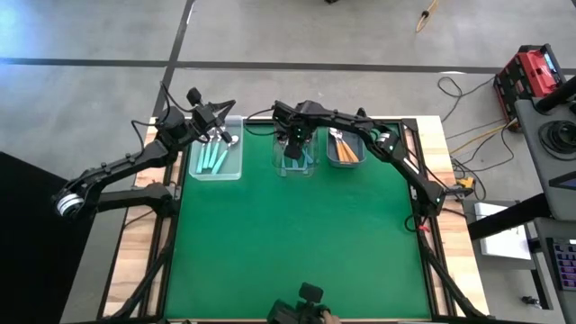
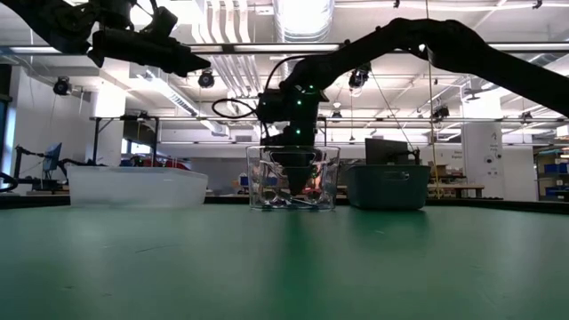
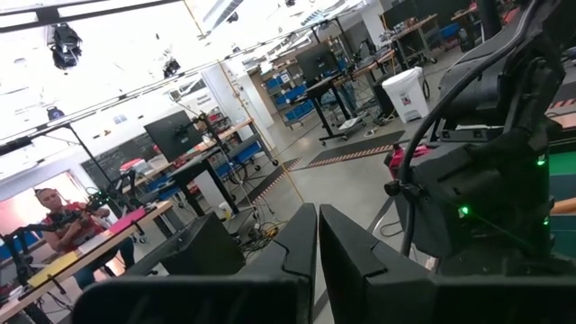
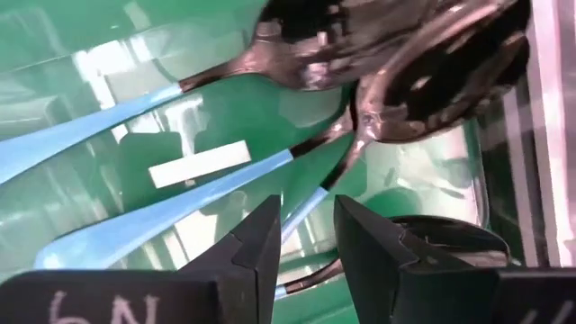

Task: Sort silverware by color (type)
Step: Adjust the blue spoons in the transparent bin

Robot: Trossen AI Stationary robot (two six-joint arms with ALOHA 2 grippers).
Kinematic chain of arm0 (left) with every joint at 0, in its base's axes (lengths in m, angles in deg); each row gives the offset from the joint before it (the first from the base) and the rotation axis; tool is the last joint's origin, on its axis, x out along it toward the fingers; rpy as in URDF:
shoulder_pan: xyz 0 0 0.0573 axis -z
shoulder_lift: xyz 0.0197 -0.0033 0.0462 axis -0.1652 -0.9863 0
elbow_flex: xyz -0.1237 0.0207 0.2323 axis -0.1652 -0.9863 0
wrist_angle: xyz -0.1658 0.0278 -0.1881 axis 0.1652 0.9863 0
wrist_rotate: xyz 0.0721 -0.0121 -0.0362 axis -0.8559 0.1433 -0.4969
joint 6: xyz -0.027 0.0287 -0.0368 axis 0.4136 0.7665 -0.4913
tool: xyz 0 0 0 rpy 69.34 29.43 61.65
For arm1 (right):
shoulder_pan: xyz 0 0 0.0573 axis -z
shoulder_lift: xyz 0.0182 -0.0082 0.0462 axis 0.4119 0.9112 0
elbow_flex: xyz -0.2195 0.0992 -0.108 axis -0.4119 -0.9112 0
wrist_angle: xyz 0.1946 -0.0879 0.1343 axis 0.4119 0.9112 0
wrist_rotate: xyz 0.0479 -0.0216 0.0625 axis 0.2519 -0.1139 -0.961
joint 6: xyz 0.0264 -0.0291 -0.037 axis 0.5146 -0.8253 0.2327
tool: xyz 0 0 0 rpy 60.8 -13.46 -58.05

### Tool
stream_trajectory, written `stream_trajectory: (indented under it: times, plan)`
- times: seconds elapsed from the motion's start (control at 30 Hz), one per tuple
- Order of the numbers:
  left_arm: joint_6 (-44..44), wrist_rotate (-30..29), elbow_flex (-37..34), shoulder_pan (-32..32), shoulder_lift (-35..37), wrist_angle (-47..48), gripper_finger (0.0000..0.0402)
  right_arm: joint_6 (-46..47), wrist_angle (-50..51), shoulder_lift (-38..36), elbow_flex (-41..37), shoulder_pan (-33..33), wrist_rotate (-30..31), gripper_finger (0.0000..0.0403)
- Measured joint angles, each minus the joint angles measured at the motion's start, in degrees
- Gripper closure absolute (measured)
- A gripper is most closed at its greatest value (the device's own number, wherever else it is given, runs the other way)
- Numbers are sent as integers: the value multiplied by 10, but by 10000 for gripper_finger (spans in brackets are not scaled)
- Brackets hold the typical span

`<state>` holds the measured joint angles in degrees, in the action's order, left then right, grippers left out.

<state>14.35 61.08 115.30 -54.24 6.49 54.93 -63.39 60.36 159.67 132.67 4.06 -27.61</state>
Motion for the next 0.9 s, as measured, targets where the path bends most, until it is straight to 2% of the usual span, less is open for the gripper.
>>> stream_trajectory:
  times: [0.17, 0.43, 0.9]
  plan:
    - [6, 0, 0, 0, 0, 0, 401, 14, -2, 0, -5, 3, -26, 305]
    - [6, 0, 0, 0, 0, 0, 401, 59, -28, 4, -11, 3, 0, 305]
    - [6, 0, 0, 0, 0, 0, 401, 84, -33, 22, -15, 4, 9, 312]
